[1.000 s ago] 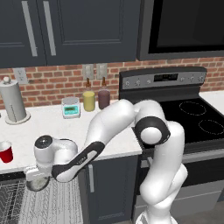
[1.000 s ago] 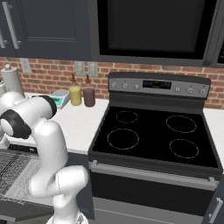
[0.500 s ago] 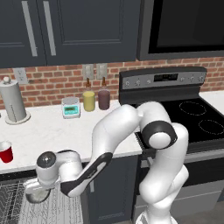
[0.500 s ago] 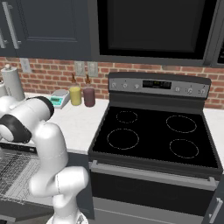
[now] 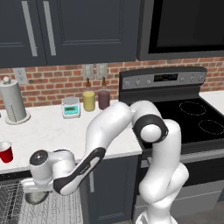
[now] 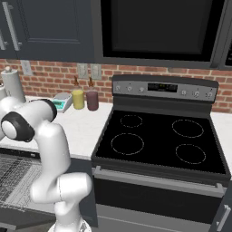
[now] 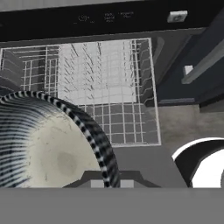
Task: Pick up the cup and bowl from the counter, place them in the dishwasher, and close the dishwasher door.
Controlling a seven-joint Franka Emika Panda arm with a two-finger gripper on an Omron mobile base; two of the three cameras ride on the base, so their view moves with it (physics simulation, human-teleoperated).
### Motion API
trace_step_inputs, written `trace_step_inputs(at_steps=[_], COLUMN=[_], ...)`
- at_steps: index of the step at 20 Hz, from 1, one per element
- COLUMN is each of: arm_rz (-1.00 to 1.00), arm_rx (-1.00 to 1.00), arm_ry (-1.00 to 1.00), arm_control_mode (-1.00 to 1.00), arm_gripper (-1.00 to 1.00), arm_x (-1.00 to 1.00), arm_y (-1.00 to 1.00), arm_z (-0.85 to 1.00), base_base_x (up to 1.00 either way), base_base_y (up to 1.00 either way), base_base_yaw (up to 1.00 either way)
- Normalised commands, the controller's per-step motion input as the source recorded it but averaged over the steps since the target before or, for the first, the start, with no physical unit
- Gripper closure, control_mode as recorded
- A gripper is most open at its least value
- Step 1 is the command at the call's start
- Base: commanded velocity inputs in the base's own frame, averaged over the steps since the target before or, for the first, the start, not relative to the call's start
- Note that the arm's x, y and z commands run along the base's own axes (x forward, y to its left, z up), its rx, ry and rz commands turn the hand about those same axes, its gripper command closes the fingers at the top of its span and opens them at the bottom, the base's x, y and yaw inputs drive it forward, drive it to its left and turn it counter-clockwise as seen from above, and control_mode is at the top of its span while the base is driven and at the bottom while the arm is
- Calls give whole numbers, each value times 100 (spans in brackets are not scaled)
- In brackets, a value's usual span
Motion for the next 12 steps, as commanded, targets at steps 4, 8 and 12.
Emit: trace_step_inputs(at_steps=[4, 8, 12], arm_rz=[-19, -6, 0], arm_rx=[-8, -2, 0], arm_ry=[25, 12, 0], arm_control_mode=[-100, -100, -100], arm_gripper=[100, 100, 100], arm_x=[0, 0, 0], arm_y=[1, 0, 0], arm_z=[0, -6, -24], base_base_x=[0, 0, 0], base_base_y=[0, 0, 0], base_base_yaw=[0, 0, 0])
